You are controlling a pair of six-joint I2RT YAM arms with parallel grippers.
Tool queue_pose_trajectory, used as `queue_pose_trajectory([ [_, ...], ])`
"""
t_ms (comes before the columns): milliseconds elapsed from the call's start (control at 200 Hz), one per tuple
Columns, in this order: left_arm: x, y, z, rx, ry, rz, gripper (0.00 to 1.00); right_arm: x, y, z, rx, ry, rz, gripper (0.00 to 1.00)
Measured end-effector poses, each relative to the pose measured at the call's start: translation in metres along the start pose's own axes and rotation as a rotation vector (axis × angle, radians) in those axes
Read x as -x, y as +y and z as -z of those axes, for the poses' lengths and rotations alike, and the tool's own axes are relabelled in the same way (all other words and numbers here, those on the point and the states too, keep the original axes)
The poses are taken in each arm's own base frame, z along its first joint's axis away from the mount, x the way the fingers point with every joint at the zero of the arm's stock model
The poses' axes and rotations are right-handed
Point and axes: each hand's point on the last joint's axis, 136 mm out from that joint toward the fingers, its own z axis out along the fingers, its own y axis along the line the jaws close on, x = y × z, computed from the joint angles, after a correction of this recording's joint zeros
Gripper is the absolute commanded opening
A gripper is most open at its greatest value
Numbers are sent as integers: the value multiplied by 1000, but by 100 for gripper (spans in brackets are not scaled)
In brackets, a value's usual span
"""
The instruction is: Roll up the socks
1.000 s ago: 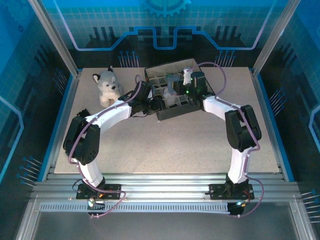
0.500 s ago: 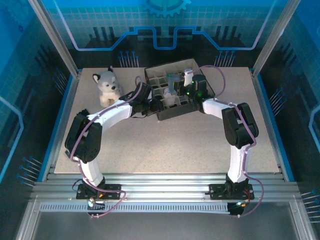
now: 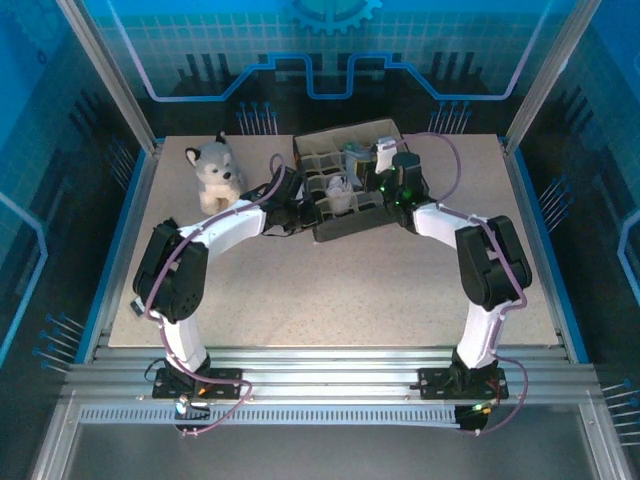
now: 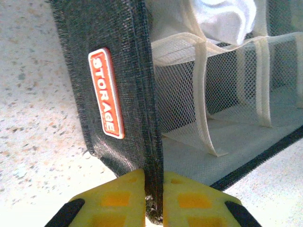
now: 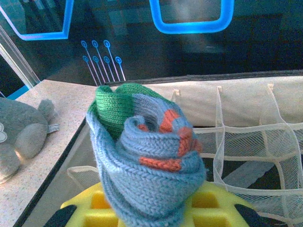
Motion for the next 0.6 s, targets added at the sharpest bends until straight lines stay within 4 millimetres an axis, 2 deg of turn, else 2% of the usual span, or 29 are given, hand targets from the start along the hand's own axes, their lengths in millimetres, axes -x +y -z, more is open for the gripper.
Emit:
queue_pose_trajectory([
  [255, -33, 27, 32, 69, 51, -51, 10, -21, 25, 26, 37, 26, 7, 0],
  [415, -52, 43, 48, 102, 64, -93, 10, -14, 28, 32, 36, 14, 11, 0],
  [595, -60, 53, 58, 127, 63, -117, 10, -13, 30, 31, 43, 7, 21, 0],
])
